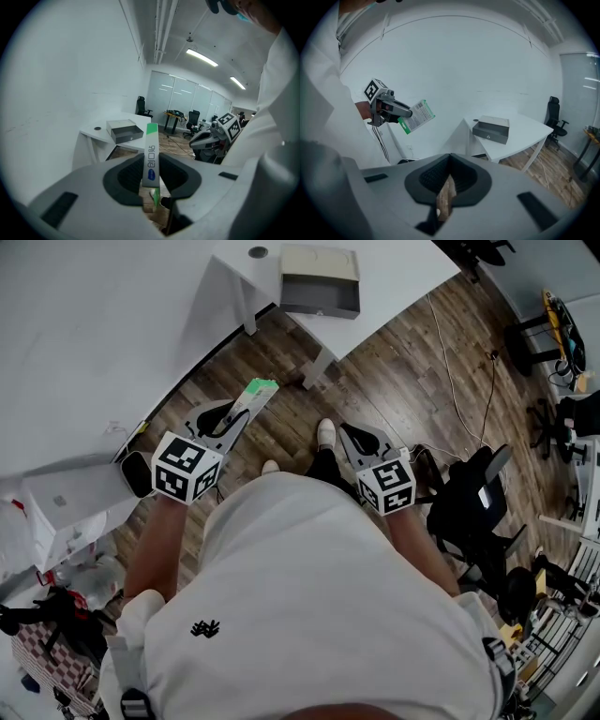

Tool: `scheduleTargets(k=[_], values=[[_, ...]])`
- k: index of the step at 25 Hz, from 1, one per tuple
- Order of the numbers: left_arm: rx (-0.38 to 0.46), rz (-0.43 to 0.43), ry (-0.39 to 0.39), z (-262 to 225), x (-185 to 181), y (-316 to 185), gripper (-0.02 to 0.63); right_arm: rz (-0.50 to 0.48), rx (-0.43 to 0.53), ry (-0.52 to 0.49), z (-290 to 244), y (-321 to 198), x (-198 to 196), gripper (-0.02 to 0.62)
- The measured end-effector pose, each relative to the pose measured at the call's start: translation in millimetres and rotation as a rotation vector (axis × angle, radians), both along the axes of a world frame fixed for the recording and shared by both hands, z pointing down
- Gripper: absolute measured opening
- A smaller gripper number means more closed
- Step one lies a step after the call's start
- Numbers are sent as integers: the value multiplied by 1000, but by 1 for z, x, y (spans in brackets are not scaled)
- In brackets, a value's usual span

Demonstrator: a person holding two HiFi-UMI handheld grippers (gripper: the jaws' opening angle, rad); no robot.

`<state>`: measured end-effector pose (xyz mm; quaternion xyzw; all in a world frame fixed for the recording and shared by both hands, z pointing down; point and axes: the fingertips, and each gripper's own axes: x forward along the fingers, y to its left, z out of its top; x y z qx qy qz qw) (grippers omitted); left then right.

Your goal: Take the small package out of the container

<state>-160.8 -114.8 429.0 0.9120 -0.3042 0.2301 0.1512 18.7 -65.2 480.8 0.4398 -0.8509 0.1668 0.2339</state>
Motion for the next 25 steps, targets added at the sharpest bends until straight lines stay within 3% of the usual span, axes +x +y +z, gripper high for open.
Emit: scheduleTargets(k=[25], values=[[-29, -8, -13, 5, 14, -1, 98, -15, -10, 4, 3, 0, 10, 6]])
